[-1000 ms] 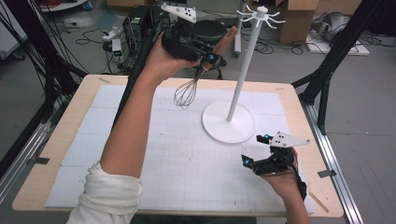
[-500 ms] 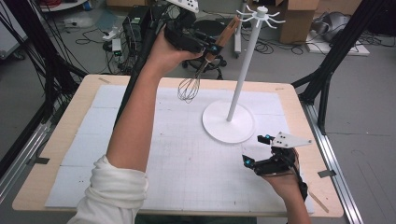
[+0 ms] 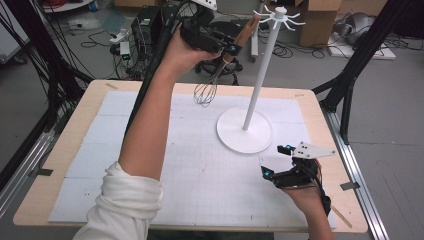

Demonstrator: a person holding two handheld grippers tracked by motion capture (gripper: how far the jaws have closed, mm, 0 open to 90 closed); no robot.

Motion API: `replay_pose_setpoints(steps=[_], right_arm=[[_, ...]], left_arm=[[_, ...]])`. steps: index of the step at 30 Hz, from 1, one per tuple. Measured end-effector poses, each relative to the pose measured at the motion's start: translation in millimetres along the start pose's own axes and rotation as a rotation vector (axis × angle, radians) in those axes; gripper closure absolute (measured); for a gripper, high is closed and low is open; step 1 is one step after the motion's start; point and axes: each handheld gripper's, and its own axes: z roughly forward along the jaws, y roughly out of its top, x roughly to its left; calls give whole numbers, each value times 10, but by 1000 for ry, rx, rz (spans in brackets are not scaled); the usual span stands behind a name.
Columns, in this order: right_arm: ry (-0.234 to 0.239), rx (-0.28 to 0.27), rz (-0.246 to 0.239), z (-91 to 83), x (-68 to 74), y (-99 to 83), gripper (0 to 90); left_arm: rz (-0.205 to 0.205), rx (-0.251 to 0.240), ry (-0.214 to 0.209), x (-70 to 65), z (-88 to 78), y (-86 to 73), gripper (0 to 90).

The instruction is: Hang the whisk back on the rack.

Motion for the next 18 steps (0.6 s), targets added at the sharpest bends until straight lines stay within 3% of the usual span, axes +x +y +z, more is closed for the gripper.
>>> replay_pose_setpoints(steps=[18], right_arm=[[7, 2, -7, 20, 12, 8, 23]], left_arm=[[-4, 20, -16, 0, 175, 7, 704]])
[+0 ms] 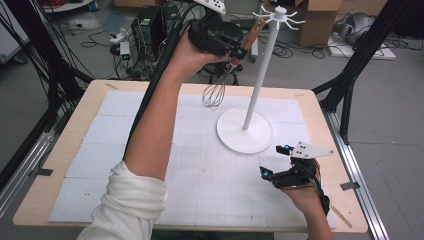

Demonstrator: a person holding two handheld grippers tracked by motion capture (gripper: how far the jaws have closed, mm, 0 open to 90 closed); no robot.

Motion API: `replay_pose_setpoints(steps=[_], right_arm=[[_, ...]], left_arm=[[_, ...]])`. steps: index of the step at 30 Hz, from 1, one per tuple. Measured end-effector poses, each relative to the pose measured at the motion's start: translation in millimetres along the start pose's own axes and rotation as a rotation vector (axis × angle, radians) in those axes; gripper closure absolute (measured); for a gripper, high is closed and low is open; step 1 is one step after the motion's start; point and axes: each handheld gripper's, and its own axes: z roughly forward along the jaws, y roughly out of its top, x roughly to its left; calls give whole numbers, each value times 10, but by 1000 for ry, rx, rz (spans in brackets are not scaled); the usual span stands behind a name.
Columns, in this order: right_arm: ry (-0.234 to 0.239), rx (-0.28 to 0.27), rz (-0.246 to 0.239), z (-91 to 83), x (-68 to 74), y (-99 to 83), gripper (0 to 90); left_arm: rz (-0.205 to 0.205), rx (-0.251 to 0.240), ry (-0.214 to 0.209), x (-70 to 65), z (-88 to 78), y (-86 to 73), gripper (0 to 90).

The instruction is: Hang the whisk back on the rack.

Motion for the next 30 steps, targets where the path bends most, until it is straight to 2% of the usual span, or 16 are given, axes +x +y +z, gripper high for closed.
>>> replay_pose_setpoints(steps=[14, 20, 23, 25, 30], right_arm=[[-5, -7, 0, -29, -16, -6, 23], [-4, -7, -3, -27, -10, -5, 23], [-2, -7, -1, -24, -2, -2, 23], [-2, -6, -2, -26, -1, -2, 23], [-3, -7, -1, -29, -3, -2, 23]], left_arm=[[-7, 13, -30, 52, 143, 18, 704], [-11, 22, -7, 51, 131, 18, 691], [-41, 43, 18, 64, 133, -3, 641], [-45, 42, 28, 70, 123, -16, 619], [-53, 36, 18, 56, 89, -50, 570]])
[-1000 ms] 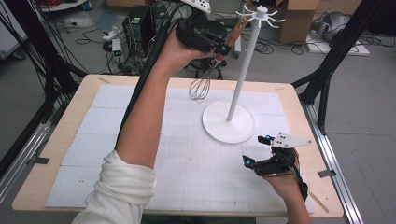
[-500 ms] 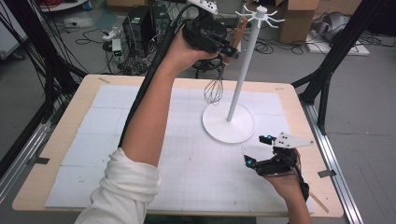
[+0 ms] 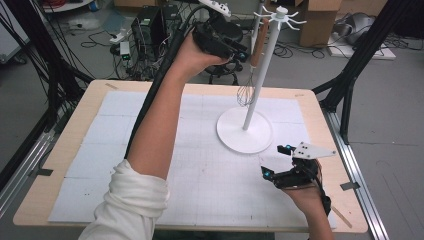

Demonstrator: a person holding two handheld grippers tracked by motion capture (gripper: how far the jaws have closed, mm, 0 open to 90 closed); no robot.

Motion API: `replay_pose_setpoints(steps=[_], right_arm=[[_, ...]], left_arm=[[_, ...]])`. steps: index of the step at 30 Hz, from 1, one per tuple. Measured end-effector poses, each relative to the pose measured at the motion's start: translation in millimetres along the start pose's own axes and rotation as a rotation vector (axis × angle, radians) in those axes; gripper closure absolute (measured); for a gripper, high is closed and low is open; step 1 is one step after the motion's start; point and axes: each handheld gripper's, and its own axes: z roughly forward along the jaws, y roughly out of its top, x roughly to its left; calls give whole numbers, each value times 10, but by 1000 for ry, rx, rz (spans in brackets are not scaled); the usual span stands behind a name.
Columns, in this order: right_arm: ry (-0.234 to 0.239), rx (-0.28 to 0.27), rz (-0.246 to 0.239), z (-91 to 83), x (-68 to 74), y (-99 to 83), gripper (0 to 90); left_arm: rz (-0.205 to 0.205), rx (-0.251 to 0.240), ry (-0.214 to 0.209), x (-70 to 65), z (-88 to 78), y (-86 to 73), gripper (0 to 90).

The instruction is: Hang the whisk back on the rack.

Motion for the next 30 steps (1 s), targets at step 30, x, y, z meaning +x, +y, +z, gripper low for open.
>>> replay_pose_setpoints(steps=[30], right_arm=[[-15, -18, -18, -71, 33, 52, 23]], left_arm=[[31, 48, 13, -404, -561, -495, 358]])
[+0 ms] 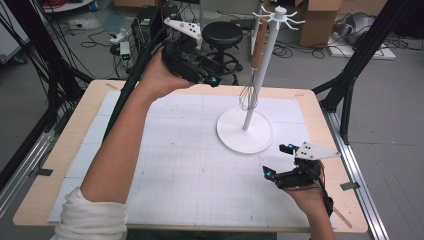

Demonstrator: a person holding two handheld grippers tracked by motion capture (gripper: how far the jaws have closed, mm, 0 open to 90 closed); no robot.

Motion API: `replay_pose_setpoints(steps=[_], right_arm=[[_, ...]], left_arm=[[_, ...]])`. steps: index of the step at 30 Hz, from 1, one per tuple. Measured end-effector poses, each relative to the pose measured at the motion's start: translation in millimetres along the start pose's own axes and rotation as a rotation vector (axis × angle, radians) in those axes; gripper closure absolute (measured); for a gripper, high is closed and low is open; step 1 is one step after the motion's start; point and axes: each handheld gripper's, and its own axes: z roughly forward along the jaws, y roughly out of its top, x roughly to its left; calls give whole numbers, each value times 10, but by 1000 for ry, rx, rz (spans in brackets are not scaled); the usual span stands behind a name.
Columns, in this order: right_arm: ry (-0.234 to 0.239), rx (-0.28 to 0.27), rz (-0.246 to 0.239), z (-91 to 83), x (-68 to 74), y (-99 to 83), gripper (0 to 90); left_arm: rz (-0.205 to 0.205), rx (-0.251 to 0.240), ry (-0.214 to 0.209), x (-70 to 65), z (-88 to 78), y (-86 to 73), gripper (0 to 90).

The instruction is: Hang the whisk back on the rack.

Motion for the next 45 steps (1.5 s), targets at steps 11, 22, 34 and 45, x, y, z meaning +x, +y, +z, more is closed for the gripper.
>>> replay_pose_setpoints(steps=[11, 22, 34, 45], right_arm=[[6, 13, -4, 45, 15, -4, 23], [11, 20, -6, 90, 30, -1, 23], [13, 24, -7, 113, 44, 13, 23], [9, 26, -4, 117, 29, 7, 23]], left_arm=[[-29, -21, 28, -79, -158, -402, 299], [-37, -23, 51, -115, -282, -762, 257], [-47, -58, 68, -198, -431, -996, 242], [-54, -59, 60, -255, -449, -1289, 224]])
